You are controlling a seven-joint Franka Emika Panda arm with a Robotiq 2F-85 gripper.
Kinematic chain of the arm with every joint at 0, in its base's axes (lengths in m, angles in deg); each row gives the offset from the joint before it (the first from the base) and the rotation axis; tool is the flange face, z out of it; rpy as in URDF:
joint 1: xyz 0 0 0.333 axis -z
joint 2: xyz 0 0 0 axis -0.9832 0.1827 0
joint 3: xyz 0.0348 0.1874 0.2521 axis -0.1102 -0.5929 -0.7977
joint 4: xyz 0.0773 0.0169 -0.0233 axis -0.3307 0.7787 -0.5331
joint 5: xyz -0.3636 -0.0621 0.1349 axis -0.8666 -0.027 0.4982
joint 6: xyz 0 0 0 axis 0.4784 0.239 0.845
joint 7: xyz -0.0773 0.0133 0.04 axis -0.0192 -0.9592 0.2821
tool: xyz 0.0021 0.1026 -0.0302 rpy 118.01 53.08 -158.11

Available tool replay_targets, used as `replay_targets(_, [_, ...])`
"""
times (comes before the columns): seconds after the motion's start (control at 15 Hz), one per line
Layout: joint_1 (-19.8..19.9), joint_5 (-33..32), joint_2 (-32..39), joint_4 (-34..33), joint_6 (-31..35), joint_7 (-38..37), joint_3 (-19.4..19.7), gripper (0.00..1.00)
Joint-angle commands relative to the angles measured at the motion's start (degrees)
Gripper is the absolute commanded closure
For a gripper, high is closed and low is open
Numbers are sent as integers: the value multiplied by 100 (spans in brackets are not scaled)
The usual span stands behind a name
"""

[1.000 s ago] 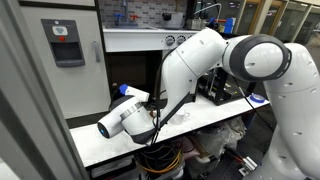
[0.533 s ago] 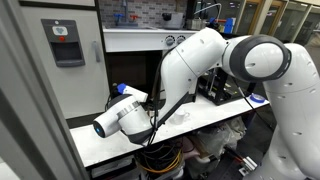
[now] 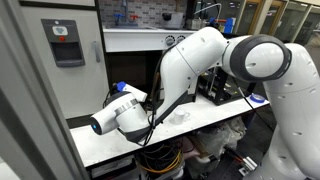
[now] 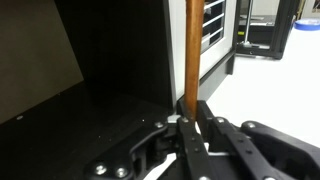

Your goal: Use the wooden spoon to mix in the bowl

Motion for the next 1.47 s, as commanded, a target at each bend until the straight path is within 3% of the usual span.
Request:
replay_targets(0.0, [11,125,-81,28,48,-64,55,97])
replay_targets(1.4, [41,29,-101,280,-234,25,178,97])
